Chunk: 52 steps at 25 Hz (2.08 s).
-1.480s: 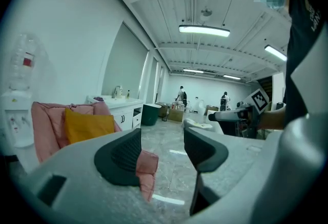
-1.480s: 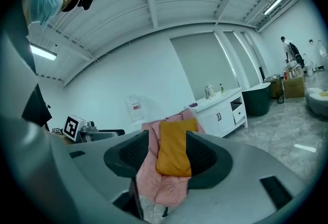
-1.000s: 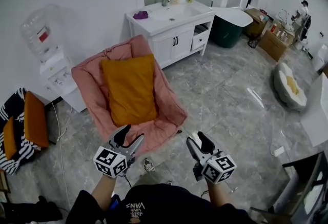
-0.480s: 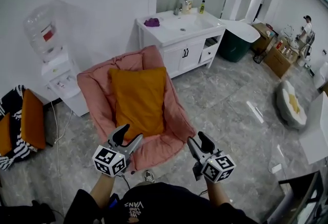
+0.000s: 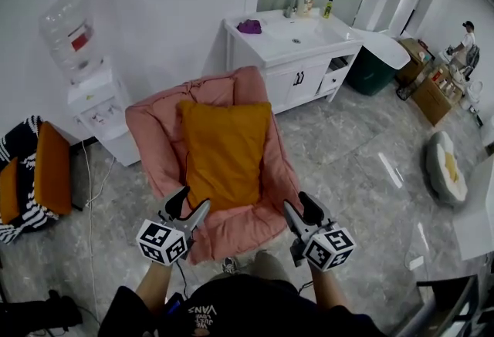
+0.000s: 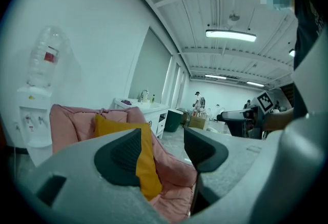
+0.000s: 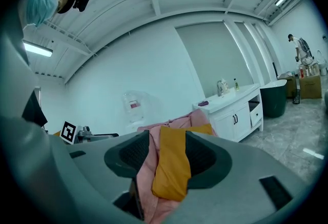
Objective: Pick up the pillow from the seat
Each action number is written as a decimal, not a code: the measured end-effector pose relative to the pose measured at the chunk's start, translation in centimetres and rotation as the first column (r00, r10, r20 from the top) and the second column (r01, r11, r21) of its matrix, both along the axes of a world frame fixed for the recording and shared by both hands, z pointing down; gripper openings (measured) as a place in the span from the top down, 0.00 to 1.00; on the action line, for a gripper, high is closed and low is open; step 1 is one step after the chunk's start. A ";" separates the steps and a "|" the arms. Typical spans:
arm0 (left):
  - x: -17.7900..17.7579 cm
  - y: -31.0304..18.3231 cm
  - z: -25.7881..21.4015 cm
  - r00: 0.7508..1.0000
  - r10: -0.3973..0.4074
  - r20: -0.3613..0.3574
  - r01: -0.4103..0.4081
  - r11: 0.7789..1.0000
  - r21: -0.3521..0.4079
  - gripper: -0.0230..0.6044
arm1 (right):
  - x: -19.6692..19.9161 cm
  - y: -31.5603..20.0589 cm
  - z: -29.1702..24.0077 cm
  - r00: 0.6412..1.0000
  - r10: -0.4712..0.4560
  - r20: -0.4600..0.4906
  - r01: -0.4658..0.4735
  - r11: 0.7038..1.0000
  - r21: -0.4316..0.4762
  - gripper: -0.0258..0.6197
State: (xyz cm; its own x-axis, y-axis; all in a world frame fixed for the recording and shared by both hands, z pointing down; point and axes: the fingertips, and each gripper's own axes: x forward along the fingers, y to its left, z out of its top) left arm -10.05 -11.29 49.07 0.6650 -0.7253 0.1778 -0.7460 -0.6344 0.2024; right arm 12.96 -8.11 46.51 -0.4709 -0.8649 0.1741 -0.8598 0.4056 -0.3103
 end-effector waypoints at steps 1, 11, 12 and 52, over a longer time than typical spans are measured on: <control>0.2 -0.4 0.3 1.000 -0.004 -0.001 0.004 1.000 -0.008 0.56 | 0.2 -0.5 0.3 1.000 -0.003 -0.001 0.003 1.000 -0.011 0.64; -0.4 -4.4 3.5 0.989 -0.142 0.051 0.146 0.985 -0.090 0.56 | 1.0 -8.8 4.5 0.993 -0.117 0.003 0.116 0.987 -0.111 0.64; -0.6 -4.9 3.9 0.986 -0.159 0.060 0.164 0.982 -0.098 0.56 | 1.0 -9.9 4.8 0.991 -0.131 0.000 0.130 0.985 -0.118 0.64; -3.6 -27.2 21.9 0.920 -0.306 0.245 0.381 0.846 -0.372 0.42 | 1.2 -36.7 27.6 0.931 -0.362 -0.051 0.303 0.842 -0.447 0.52</control>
State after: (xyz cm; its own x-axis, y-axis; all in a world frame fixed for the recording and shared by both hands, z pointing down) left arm -13.66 -38.48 70.93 0.3185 -0.7400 0.5924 -0.9469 -0.2201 0.2342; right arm 14.21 -44.86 74.08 -0.6644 -0.4880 0.5660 -0.7411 0.5282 -0.4145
